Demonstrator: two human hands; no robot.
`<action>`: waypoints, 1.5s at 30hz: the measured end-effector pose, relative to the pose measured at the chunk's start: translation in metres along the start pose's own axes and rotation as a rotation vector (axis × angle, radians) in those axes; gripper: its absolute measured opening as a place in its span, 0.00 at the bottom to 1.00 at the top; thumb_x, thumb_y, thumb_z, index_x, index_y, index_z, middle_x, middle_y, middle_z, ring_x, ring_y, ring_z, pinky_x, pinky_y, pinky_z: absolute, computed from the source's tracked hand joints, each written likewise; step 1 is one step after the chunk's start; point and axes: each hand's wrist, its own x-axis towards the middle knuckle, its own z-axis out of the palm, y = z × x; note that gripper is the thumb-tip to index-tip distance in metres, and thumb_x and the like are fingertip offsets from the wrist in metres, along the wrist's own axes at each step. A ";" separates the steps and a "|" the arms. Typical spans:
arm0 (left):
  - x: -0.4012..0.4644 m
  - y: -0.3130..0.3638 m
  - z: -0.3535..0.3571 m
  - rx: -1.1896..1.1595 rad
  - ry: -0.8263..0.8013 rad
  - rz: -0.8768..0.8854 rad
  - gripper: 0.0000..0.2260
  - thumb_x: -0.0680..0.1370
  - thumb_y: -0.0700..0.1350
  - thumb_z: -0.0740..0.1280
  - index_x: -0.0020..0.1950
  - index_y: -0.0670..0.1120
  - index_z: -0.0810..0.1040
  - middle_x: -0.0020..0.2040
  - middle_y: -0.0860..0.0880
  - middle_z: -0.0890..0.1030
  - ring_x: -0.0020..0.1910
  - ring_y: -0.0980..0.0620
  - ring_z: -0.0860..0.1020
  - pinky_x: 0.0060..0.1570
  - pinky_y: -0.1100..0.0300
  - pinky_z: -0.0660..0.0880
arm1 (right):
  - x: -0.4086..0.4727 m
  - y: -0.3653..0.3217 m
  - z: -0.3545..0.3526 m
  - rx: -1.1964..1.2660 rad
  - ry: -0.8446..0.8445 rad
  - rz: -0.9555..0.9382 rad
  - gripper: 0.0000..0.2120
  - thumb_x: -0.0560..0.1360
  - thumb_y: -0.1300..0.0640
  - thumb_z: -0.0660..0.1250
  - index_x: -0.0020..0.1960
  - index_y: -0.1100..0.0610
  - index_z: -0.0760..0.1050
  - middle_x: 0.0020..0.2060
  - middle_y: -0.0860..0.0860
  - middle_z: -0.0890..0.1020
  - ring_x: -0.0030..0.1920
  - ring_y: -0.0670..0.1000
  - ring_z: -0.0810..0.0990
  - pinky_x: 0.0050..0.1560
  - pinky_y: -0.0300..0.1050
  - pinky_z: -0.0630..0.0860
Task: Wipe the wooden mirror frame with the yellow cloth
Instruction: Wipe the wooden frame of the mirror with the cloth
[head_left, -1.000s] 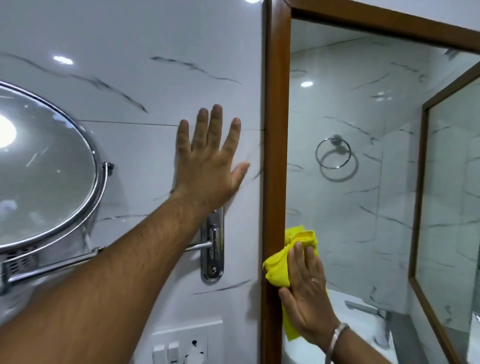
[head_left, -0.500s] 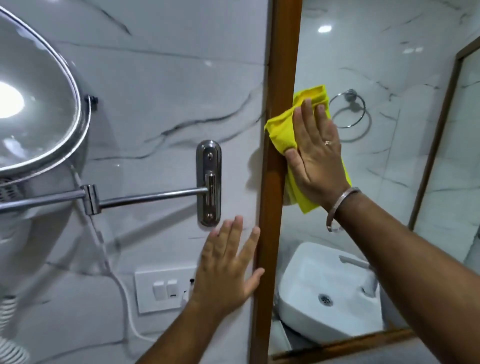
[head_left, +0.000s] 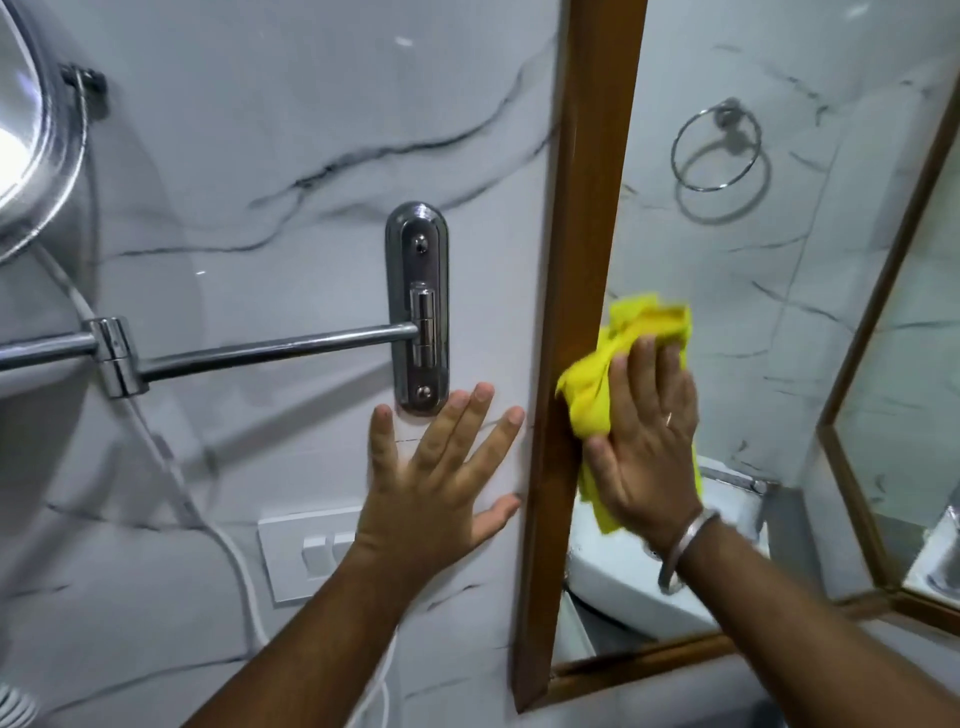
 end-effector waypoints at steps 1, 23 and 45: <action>0.000 0.000 0.000 -0.003 0.002 0.000 0.38 0.77 0.70 0.58 0.82 0.53 0.58 0.82 0.44 0.54 0.80 0.46 0.52 0.70 0.27 0.46 | -0.030 -0.006 0.008 0.001 -0.050 0.006 0.32 0.79 0.40 0.44 0.78 0.52 0.41 0.78 0.50 0.38 0.78 0.56 0.40 0.75 0.56 0.43; 0.000 -0.001 0.000 -0.001 0.030 0.066 0.36 0.79 0.68 0.57 0.82 0.51 0.58 0.81 0.42 0.57 0.79 0.43 0.54 0.68 0.24 0.48 | -0.021 -0.020 0.010 0.104 0.040 0.065 0.31 0.79 0.42 0.45 0.78 0.54 0.44 0.78 0.50 0.43 0.78 0.57 0.44 0.77 0.55 0.44; 0.000 0.001 -0.001 0.025 -0.001 0.076 0.36 0.80 0.68 0.57 0.83 0.50 0.56 0.82 0.41 0.54 0.80 0.41 0.52 0.69 0.24 0.43 | 0.064 0.003 -0.021 0.022 0.115 -0.047 0.36 0.69 0.50 0.56 0.76 0.59 0.55 0.74 0.63 0.63 0.75 0.64 0.55 0.74 0.61 0.55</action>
